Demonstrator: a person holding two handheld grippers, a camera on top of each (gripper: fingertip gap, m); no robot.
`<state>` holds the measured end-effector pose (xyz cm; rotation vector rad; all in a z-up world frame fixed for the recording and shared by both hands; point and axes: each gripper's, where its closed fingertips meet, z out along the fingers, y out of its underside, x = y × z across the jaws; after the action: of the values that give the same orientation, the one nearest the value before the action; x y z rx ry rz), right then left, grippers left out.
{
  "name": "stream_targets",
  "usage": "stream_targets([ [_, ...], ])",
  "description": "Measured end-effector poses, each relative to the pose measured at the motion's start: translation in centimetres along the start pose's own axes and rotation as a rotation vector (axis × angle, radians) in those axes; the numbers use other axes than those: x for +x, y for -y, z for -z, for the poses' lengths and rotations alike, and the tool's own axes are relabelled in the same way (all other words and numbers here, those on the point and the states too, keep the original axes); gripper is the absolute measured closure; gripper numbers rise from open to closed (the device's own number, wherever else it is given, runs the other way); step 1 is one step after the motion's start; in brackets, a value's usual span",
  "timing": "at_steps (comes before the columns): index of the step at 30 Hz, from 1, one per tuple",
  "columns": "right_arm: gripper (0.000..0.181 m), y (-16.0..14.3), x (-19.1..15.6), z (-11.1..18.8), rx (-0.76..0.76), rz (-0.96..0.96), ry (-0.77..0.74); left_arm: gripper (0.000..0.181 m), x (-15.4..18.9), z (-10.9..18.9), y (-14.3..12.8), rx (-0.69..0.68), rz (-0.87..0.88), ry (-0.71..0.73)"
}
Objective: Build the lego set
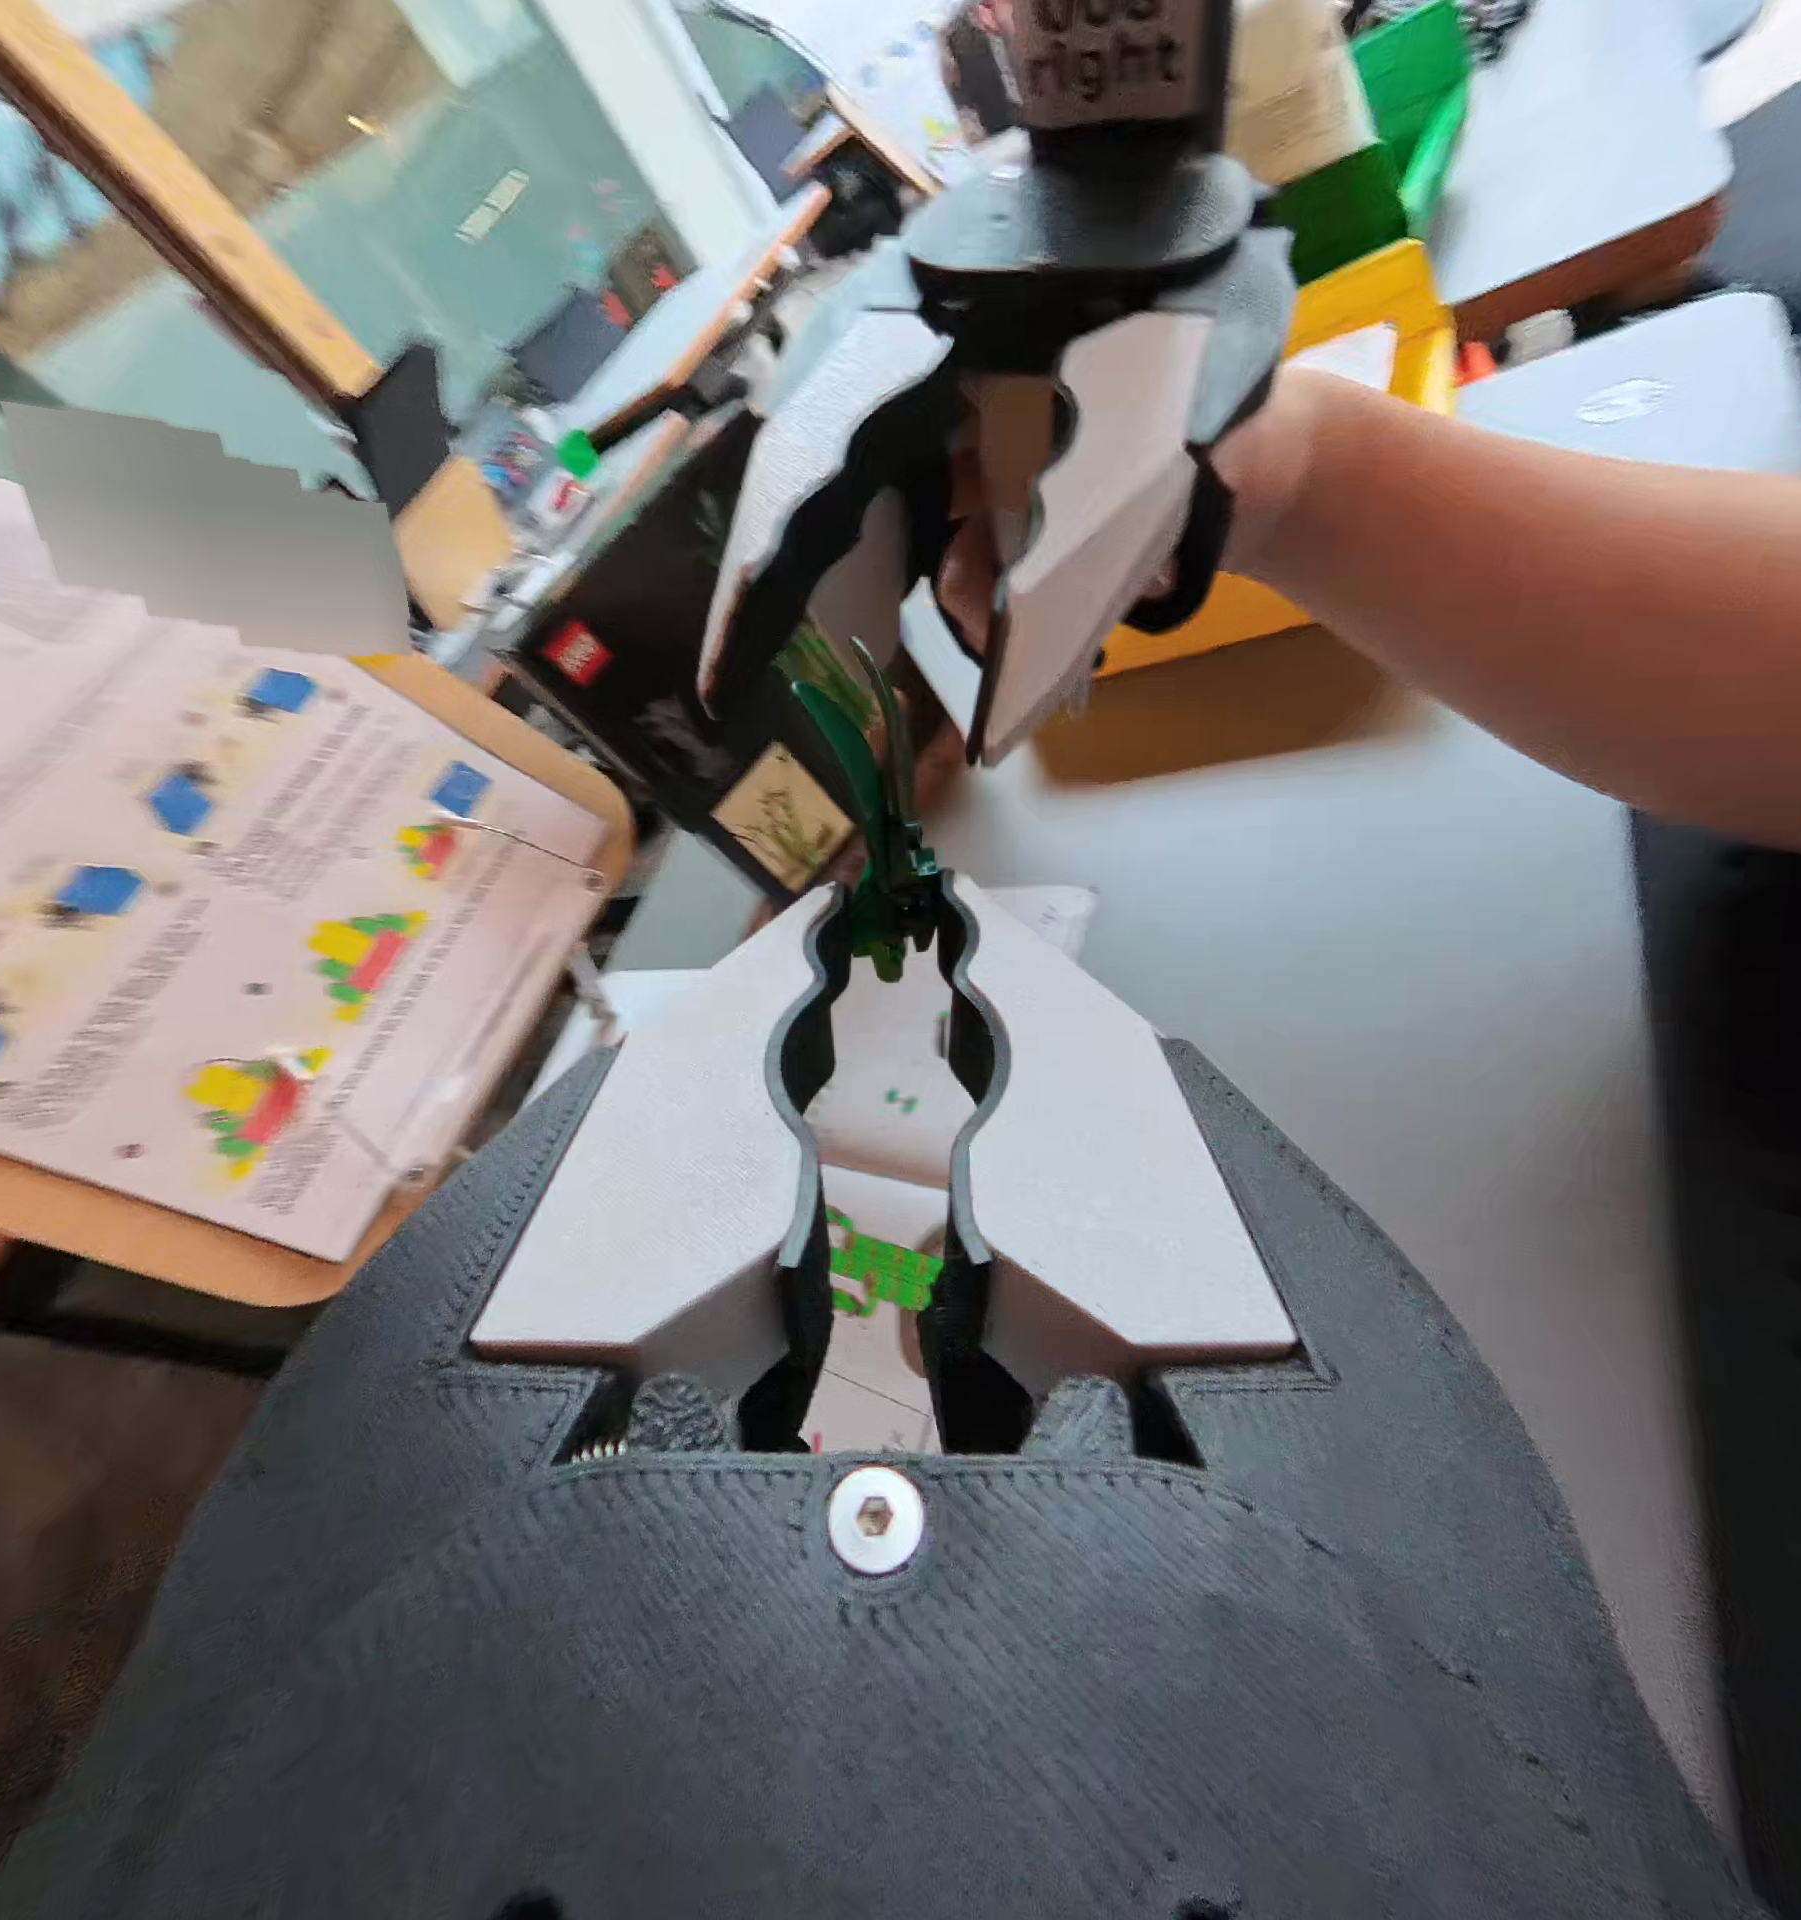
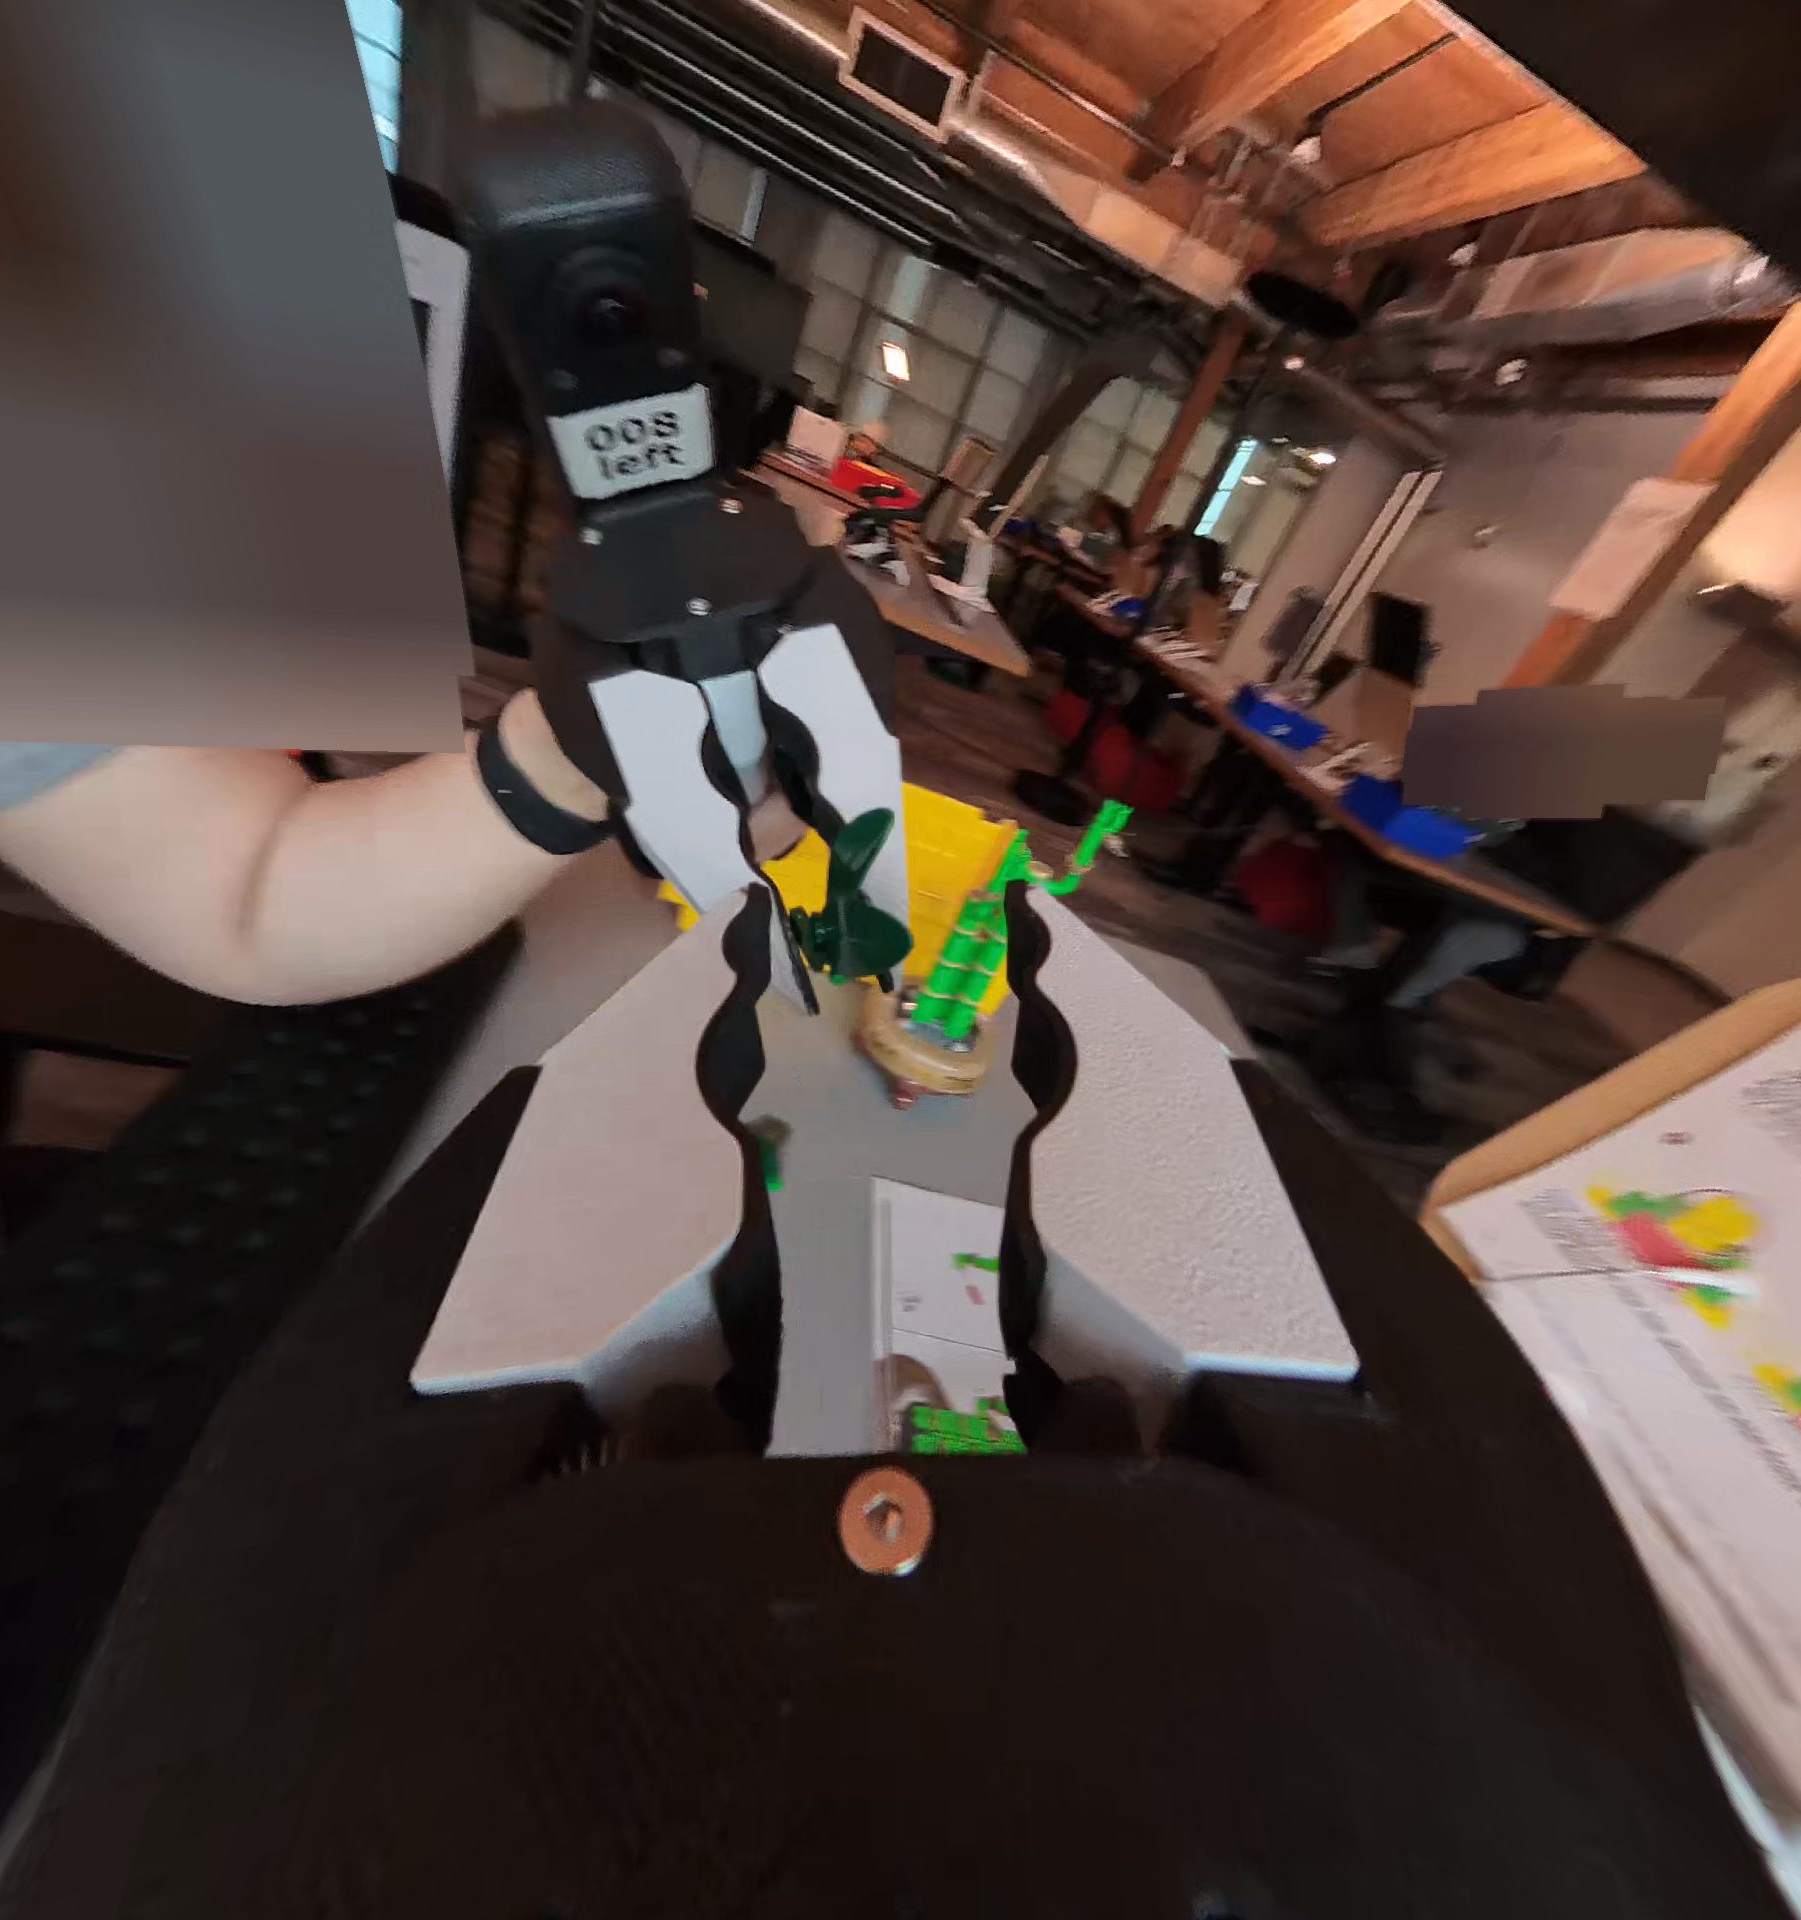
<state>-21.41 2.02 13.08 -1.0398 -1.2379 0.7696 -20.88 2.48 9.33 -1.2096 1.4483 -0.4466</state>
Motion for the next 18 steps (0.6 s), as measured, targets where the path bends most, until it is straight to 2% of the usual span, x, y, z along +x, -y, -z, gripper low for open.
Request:
stream_targets([
  [3,0.141,-0.4,-1.3,0.4,0.014,-0.073,0.116,0.167,1.2,0.1,-1.4,-0.065,0.027,-0.106],
  [6,0.141,-1.6,-2.3,0.3,-0.034,-0.104,0.186,0.167,2.7,0.3,-2.5,-0.112,0.048,-0.220],
  [8,0.142,-2.6,-3.3,0.3,-0.063,-0.177,0.268,0.167,3.4,0.4,-2.6,-0.110,0.085,-0.283],
  [10,0.143,-3.3,-3.0,0.0,-0.075,-0.266,0.288,0.167,3.5,0.5,-2.4,-0.080,0.165,-0.333],
  [13,0.142,-3.3,-1.5,-0.4,-0.028,-0.405,0.266,0.167,2.0,0.5,-1.2,0.036,0.383,-0.374],
  [15,0.139,-3.2,0.4,-0.8,0.015,-0.449,0.185,0.167,-0.4,0.7,0.2,0.190,0.596,-0.373],
  [18,0.135,-2.7,3.1,-1.2,0.066,-0.359,0.013,0.168,-4.3,1.4,1.0,0.422,0.900,-0.364],
])
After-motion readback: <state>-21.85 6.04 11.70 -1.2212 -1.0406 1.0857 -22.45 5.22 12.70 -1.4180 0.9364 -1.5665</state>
